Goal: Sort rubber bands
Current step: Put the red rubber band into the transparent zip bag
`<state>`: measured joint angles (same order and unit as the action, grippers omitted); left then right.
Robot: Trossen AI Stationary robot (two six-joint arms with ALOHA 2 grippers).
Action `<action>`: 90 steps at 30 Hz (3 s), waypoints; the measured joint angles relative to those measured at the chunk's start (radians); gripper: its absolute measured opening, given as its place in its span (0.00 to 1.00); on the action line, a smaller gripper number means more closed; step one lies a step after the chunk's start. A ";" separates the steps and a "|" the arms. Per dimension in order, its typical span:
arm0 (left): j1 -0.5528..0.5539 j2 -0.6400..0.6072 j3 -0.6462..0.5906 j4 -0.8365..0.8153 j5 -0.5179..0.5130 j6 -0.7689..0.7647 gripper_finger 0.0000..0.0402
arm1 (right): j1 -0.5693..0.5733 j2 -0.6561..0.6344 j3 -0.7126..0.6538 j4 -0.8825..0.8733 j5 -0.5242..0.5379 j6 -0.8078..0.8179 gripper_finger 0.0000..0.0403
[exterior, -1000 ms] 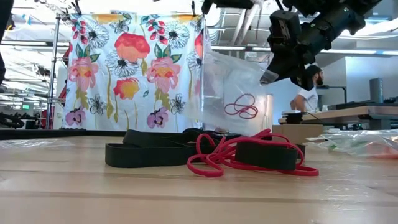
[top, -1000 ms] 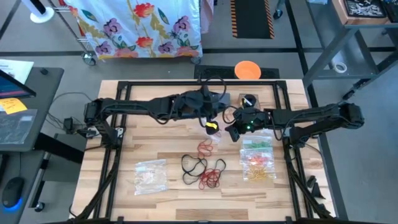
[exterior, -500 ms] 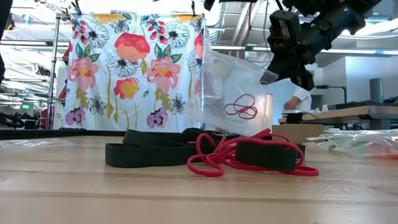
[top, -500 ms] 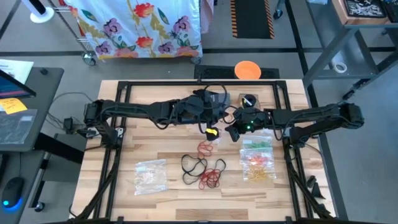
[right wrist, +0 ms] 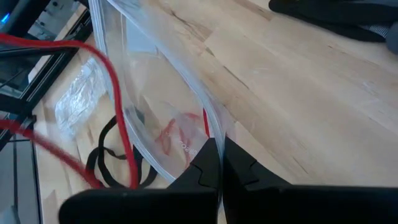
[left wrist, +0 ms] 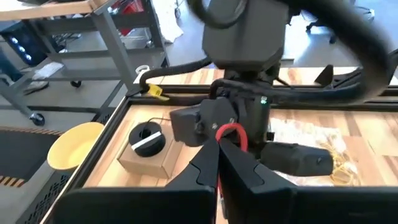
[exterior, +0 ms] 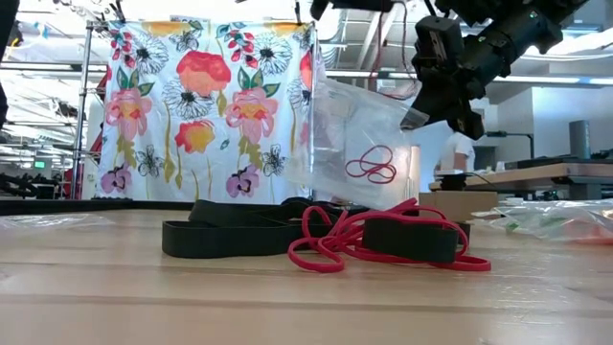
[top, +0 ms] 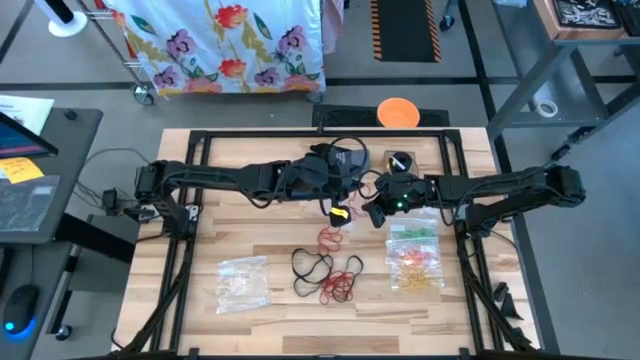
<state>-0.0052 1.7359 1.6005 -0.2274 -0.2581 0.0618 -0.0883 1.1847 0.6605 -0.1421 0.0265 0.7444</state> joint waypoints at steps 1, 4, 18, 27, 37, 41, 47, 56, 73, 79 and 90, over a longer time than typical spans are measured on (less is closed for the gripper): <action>0.000 0.000 -0.007 0.001 -0.002 -0.003 0.00 | 0.000 0.000 0.000 0.000 0.000 0.000 0.00; 0.000 0.000 -0.024 -0.011 -0.033 -0.005 0.00 | 0.000 0.000 0.000 0.000 0.000 0.000 0.00; 0.000 0.000 -0.034 -0.069 -0.045 0.069 0.00 | 0.000 0.000 0.000 0.000 0.000 0.000 0.00; 0.002 0.000 -0.035 -0.235 -0.082 0.022 0.00 | 0.002 0.000 0.000 0.000 0.000 0.000 0.00; -0.001 0.001 -0.035 -0.223 -0.053 0.020 0.07 | -0.032 0.000 0.000 0.001 0.000 -0.001 0.00; -0.001 0.022 -0.037 -0.226 -0.067 0.020 0.18 | -0.040 0.000 0.000 0.000 0.000 -0.010 0.00; 0.001 0.062 -0.035 -0.210 -0.082 -0.039 0.28 | -0.040 0.000 0.000 -0.009 0.000 -0.013 0.00; -0.127 0.083 -0.035 -0.243 -0.021 -0.143 0.26 | -0.052 0.000 0.000 -0.026 -0.001 -0.043 0.00; -0.361 0.084 -0.320 -0.102 -0.471 -0.232 0.23 | -0.078 -0.002 0.000 -0.025 -0.001 -0.045 0.00; -0.312 0.083 -0.374 0.057 -0.359 -0.231 0.23 | -0.078 -0.002 0.000 -0.022 -0.002 -0.045 0.00; -0.296 0.083 -0.374 0.095 -0.298 -0.215 0.23 | -0.077 -0.002 0.000 -0.022 -0.002 -0.045 0.00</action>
<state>-0.3016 1.8187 1.2263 -0.1319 -0.5564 -0.1528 -0.1654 1.1824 0.6609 -0.1642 0.0250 0.6991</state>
